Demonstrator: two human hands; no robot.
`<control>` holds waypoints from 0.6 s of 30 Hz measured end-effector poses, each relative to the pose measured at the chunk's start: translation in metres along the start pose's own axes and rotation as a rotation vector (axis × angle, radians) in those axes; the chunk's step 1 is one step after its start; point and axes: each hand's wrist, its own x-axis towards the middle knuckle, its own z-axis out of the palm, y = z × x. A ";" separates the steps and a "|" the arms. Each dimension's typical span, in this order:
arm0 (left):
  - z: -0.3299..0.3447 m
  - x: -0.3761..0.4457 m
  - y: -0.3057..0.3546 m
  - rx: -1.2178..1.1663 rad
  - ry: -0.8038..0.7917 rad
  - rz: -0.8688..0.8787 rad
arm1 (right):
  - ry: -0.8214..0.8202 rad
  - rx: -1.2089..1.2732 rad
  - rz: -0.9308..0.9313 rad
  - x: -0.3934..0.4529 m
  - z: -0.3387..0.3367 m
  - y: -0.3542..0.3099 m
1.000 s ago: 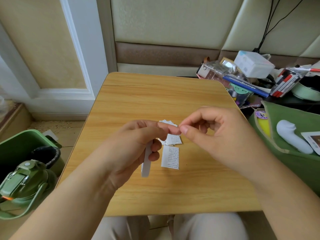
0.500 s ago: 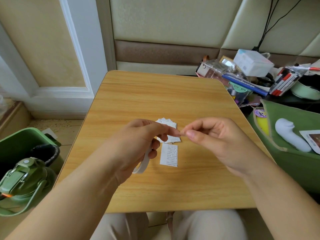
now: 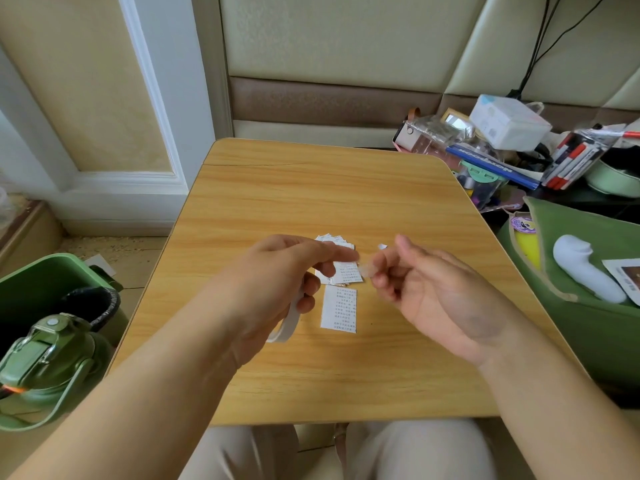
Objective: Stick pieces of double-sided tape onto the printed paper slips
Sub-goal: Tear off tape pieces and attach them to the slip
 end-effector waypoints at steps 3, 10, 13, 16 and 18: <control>-0.002 0.006 -0.008 0.102 0.130 0.008 | -0.006 0.217 0.107 0.001 -0.002 -0.001; -0.011 0.026 -0.064 0.982 0.134 0.466 | 0.074 0.133 0.380 0.013 -0.024 0.011; -0.008 0.030 -0.092 1.182 0.044 0.572 | 0.098 0.069 0.451 0.018 -0.032 0.021; -0.003 0.032 -0.110 1.269 0.012 0.646 | 0.124 0.082 0.498 0.023 -0.039 0.029; -0.002 0.035 -0.114 1.269 0.017 0.690 | 0.130 0.099 0.515 0.025 -0.041 0.033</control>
